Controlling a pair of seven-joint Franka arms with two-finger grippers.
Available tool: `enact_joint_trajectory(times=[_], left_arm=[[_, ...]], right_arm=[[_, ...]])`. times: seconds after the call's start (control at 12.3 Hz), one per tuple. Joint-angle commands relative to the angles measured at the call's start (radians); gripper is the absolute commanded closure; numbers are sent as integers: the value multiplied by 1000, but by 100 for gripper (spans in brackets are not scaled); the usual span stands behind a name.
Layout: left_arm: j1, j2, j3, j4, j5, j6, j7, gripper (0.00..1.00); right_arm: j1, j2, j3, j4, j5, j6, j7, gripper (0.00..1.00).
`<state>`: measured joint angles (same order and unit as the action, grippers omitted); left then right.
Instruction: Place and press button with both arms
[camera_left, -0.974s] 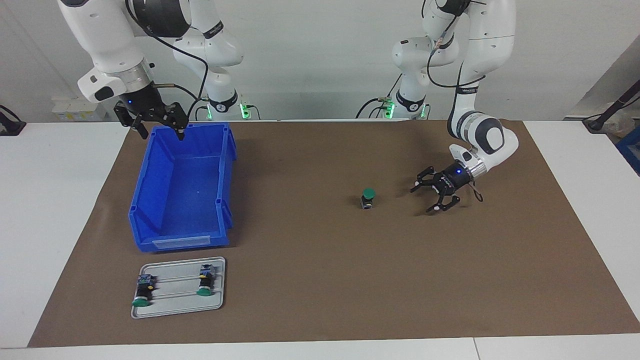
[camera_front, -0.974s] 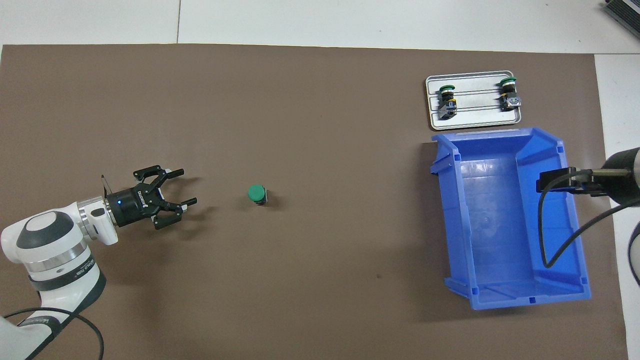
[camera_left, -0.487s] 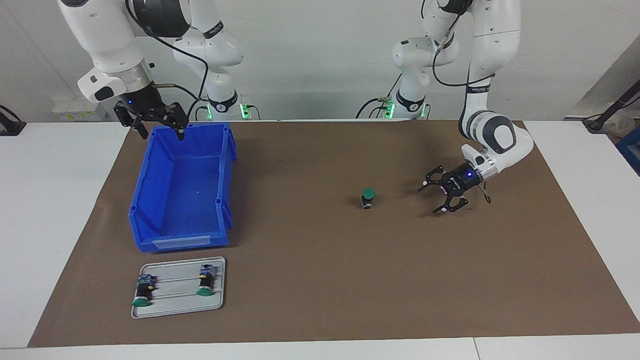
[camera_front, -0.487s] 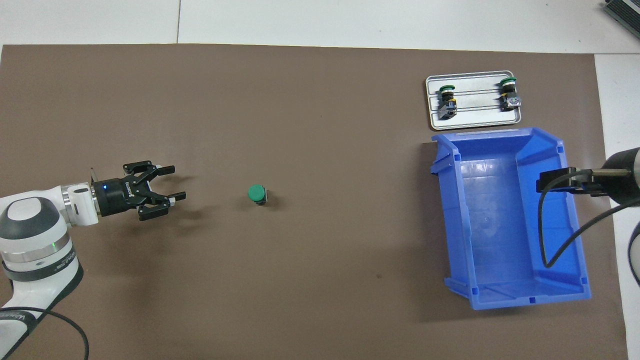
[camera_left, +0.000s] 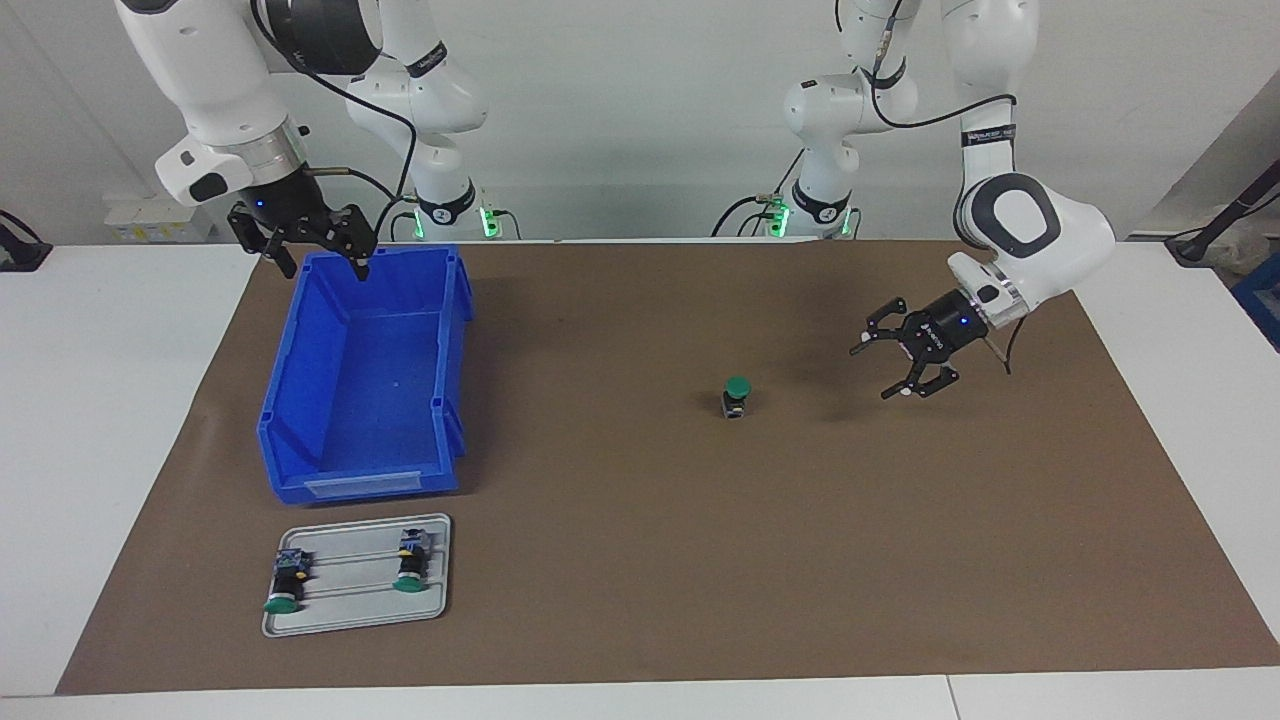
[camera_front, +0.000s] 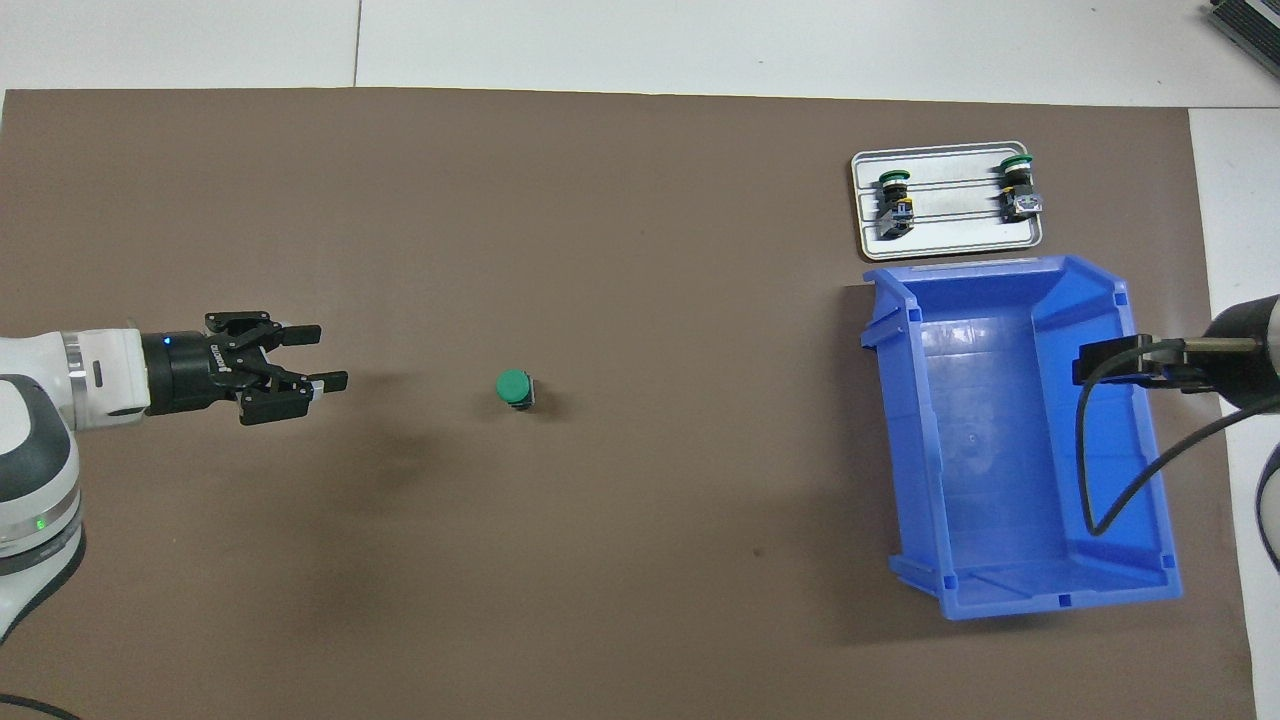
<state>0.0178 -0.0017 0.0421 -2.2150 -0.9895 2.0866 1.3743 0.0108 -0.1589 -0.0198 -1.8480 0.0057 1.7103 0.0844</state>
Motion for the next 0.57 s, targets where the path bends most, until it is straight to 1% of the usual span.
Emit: enact_joint_trajectory(times=[0.0, 0.16, 0.32, 0.49], left_arm=[[-76, -21, 2, 67, 147, 24, -257, 20], [-128, -21, 1, 133, 242, 23, -456, 22], [-195, -11, 1, 208, 390, 24, -690, 23], [-275, 17, -1, 271, 567, 29, -930, 25]], right_arm=[[-5, -13, 3, -8, 0, 0, -18, 1], [-5, -13, 3, -8, 0, 0, -20, 1], [-5, -13, 3, -8, 0, 0, -20, 1], [-5, -13, 3, -8, 0, 0, -20, 1]])
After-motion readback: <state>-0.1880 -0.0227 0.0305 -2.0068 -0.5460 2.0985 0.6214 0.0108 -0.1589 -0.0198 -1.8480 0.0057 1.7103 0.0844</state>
